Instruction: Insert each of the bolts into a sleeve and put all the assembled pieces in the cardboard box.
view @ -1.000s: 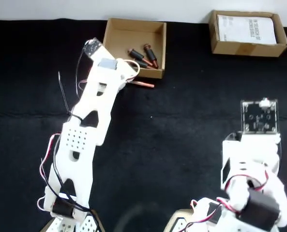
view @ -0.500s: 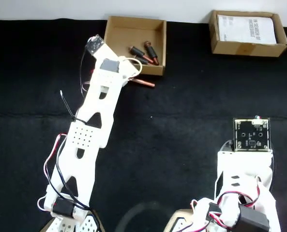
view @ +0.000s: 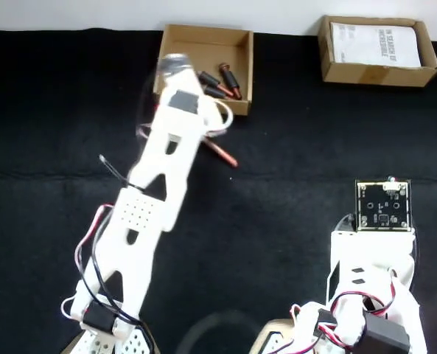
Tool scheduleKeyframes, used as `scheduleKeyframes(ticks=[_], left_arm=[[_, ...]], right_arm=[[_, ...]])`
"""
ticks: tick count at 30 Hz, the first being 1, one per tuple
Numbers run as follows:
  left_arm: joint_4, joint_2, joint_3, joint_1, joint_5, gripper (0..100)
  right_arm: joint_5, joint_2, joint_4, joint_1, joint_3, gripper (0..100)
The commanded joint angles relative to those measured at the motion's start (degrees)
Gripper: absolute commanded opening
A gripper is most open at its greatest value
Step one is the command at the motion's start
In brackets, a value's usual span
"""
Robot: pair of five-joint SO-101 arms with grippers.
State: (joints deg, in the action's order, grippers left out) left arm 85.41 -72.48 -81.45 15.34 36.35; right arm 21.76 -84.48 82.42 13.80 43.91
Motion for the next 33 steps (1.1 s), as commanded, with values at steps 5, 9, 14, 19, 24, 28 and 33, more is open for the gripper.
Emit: scheduleKeyframes(ticks=[5, 9, 14, 19, 24, 28, 33], left_arm=[[2.8, 0.6, -5.1, 9.4, -21.4, 1], [2.9, 0.6, -5.1, 9.7, -23.1, 4], [4.9, 0.5, -4.5, 7.8, -20.2, 27], [8.7, 0.7, -4.7, 7.0, -14.8, 37], [11.1, 0.7, -4.6, 7.1, -10.2, 37], [11.0, 0.5, -4.4, 7.3, -7.4, 37], [10.8, -2.1, -4.7, 7.3, -5.5, 23]], right_arm=[[0.4, -0.4, -1.1, 0.4, 0.0, 0.8], [0.6, -0.3, -1.1, 0.4, 0.0, 0.8], [3.8, -0.3, -0.7, 0.3, 0.0, 0.8], [4.5, -0.3, -0.7, 0.3, 0.0, 0.8], [4.5, -0.3, -0.7, -0.6, 0.0, 0.8], [4.2, -0.3, -1.1, -1.2, 0.0, 0.8], [4.1, -0.3, -1.1, -1.1, 0.0, 0.8]])
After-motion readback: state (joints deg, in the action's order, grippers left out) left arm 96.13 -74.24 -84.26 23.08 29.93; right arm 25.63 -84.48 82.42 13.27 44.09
